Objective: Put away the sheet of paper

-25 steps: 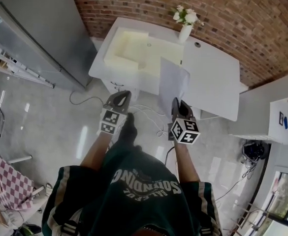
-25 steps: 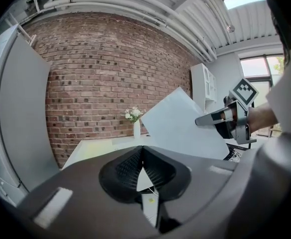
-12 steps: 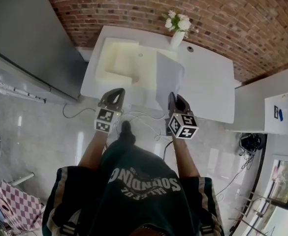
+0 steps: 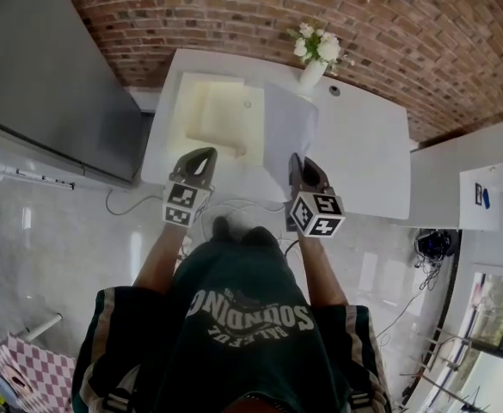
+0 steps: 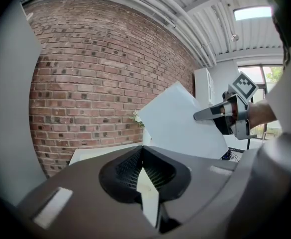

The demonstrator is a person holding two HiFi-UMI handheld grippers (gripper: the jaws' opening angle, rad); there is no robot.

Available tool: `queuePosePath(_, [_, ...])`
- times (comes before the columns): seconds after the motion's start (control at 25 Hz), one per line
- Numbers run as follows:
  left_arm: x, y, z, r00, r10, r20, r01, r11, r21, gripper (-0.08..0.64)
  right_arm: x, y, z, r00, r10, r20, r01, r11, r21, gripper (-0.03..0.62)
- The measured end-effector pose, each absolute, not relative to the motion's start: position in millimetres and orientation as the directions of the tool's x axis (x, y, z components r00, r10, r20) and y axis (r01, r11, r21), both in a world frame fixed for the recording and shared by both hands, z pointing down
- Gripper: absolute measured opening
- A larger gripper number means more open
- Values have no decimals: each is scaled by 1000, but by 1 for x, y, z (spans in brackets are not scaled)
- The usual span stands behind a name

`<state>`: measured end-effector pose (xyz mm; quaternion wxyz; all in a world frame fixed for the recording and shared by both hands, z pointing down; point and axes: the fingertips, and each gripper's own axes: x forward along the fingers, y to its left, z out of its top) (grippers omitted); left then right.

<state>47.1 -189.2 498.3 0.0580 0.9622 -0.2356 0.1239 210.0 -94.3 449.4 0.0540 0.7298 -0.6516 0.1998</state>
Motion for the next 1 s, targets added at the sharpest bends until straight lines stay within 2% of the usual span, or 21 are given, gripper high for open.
queuePosePath(1.0, [90,-254,511,854,-442,275,-474,-879,61,9,230,-185,461,-19,-935,355,-976,-60,-210,2])
